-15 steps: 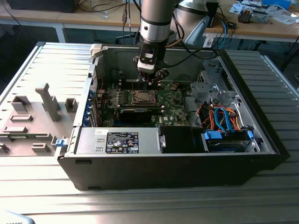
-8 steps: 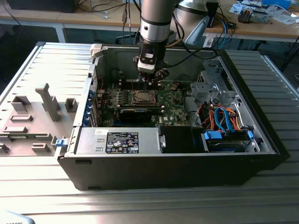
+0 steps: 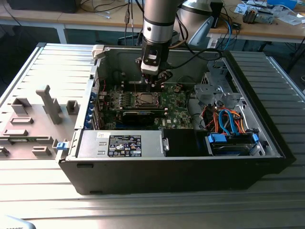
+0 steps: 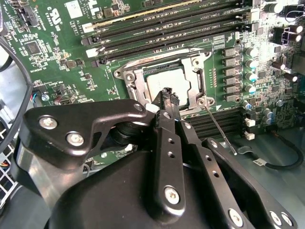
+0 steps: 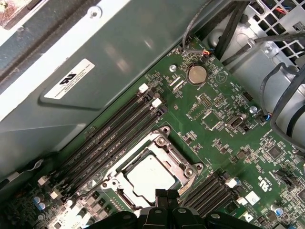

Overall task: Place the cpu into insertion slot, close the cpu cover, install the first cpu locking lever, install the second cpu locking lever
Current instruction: 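Install the first cpu locking lever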

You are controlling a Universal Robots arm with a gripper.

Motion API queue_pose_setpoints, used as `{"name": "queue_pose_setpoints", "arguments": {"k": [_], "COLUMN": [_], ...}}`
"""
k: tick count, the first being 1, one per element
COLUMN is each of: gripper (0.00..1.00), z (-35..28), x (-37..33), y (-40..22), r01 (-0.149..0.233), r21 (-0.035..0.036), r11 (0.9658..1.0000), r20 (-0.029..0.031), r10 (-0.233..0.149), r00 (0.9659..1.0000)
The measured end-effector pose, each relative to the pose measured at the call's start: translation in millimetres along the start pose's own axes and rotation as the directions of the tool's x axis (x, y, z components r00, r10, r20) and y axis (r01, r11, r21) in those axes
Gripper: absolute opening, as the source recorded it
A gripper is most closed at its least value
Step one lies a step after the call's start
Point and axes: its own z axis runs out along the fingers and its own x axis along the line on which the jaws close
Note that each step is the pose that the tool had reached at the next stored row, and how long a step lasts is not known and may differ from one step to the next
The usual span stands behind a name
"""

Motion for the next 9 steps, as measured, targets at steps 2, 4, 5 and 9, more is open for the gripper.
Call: {"name": "queue_pose_setpoints", "arguments": {"k": [2, 4, 5, 9], "gripper": [0.11, 0.11, 0.11, 0.11], "z": [0.0, 0.0, 0.0, 0.0], "x": [0.0, 0.0, 0.0, 0.0], "y": [0.0, 0.0, 0.0, 0.0], "r01": [0.002, 0.005, 0.006, 0.011], "r21": [0.0, 0.0, 0.0, 0.0], "r11": [1.0, 1.0, 1.0, 0.9999], "r20": [0.0001, 0.0002, 0.0003, 0.0004], "r10": [-0.002, -0.005, -0.006, -0.011], "r00": [1.0, 1.0, 1.0, 0.9999]}}
